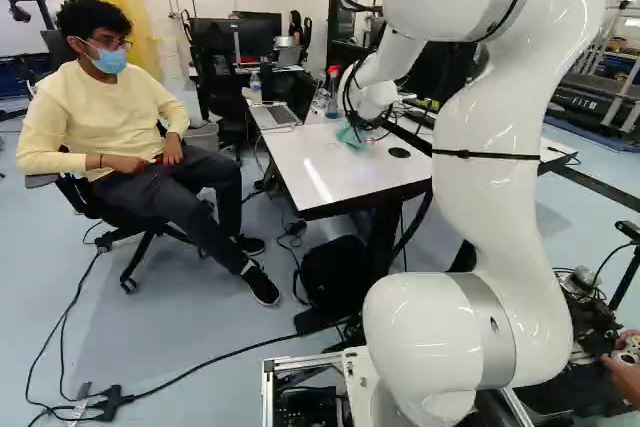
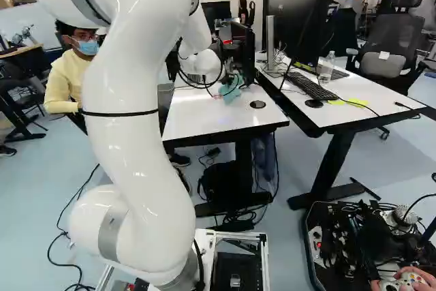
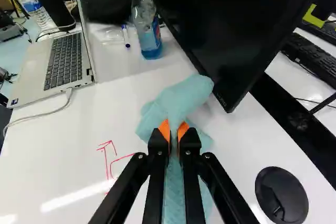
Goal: Clean the table with the green towel
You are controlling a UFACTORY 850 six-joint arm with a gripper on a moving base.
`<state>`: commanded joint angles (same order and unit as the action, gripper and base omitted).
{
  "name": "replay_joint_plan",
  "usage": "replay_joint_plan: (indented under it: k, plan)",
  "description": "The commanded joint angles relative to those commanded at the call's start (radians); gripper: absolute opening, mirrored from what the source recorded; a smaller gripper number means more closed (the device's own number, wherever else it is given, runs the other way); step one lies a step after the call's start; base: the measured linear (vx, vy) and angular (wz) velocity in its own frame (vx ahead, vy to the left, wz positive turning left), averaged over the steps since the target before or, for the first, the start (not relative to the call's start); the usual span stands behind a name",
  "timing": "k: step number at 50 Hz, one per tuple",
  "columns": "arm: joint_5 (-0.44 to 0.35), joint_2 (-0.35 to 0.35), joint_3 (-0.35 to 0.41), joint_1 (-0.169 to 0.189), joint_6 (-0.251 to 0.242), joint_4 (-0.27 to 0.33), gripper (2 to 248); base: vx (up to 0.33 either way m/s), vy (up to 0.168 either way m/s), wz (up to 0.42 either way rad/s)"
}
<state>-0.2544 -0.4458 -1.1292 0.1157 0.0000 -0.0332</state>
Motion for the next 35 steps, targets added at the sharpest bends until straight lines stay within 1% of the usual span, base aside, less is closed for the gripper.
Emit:
replay_joint_plan:
  k: [14,35]
  plan:
    - [0.016,-0.009,-0.009,0.000,0.000,0.000,37,0.000,0.000,0.000]
    - [0.078,-0.009,-0.009,0.000,0.000,0.000,37,0.000,0.000,0.000]
